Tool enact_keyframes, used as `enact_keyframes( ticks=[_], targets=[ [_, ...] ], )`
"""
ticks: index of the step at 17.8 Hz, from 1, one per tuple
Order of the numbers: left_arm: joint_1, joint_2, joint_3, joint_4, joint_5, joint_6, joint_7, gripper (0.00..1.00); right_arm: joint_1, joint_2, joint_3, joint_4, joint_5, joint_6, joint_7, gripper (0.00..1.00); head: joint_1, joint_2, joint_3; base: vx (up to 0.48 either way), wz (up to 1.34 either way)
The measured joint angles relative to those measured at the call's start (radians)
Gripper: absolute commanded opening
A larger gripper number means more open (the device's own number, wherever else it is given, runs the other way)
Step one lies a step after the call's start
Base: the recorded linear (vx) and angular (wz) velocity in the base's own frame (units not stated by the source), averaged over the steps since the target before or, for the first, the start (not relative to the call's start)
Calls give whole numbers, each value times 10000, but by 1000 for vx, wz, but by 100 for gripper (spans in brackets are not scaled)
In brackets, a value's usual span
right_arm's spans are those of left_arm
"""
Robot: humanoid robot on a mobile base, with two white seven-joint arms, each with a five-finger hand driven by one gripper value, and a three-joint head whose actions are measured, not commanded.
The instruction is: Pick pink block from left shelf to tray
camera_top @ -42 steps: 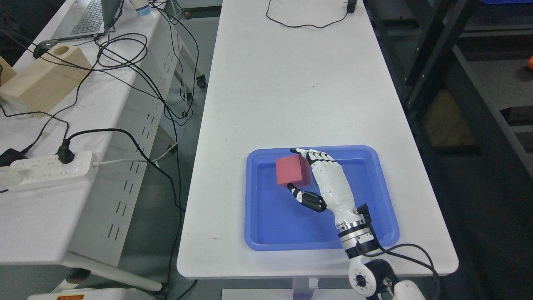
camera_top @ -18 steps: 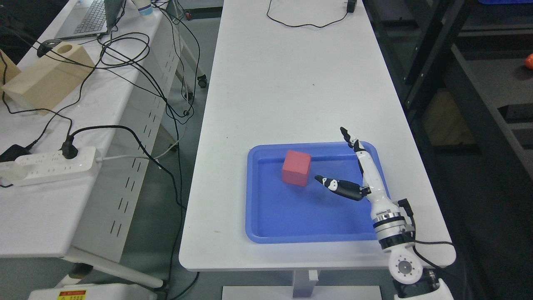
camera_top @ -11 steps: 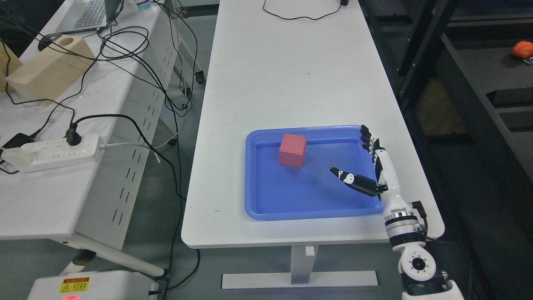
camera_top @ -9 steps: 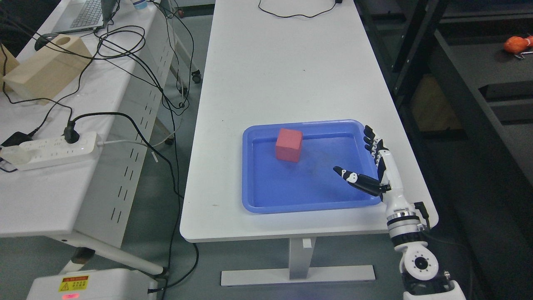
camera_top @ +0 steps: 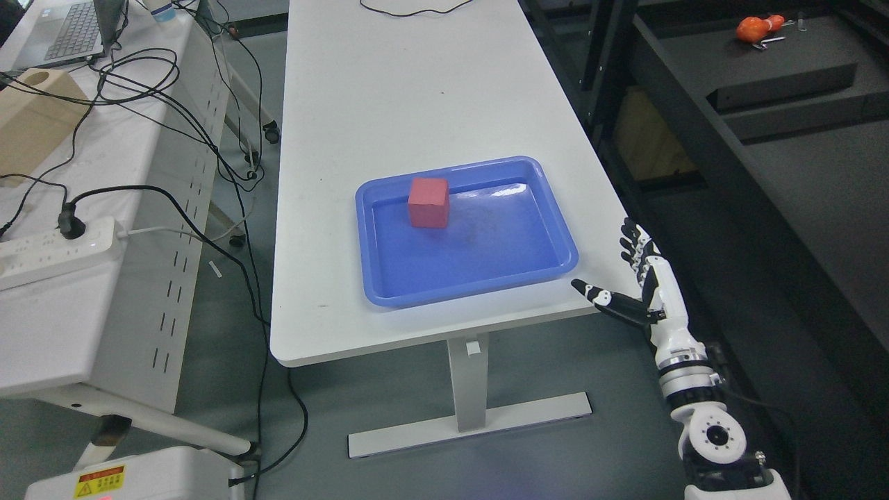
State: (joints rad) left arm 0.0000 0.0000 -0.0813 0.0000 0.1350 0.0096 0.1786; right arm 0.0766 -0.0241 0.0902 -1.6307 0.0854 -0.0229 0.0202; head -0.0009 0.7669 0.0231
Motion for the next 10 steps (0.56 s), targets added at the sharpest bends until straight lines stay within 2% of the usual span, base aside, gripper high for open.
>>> enact_keyframes(
  ticks=[10],
  targets=[
    [0, 0, 0, 0, 0, 0, 0, 100, 72, -118, 505, 19, -53, 27, 423, 100, 0, 0, 0, -198, -286]
  ],
)
